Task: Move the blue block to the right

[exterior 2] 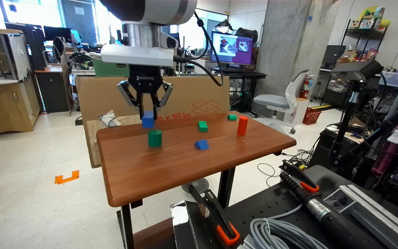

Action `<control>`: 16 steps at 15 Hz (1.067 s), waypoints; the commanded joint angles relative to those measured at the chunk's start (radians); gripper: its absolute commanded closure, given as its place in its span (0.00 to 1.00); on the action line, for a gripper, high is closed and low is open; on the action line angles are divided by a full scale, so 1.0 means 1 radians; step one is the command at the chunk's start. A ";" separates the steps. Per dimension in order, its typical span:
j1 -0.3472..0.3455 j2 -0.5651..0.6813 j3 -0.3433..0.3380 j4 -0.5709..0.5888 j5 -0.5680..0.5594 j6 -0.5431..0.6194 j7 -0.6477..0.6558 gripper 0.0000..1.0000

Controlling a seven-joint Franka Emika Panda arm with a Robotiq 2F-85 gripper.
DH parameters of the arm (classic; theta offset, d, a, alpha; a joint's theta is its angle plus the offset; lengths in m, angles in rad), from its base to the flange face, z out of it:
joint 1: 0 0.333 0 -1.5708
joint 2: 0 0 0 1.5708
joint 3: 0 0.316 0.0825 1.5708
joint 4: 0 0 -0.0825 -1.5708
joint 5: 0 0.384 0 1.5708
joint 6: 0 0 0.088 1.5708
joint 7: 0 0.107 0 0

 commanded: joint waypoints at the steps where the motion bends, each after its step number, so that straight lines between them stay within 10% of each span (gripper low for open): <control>1: 0.002 -0.127 0.003 -0.102 0.027 -0.025 -0.025 0.92; 16: -0.163 -0.373 -0.066 -0.402 -0.002 0.057 -0.024 0.92</control>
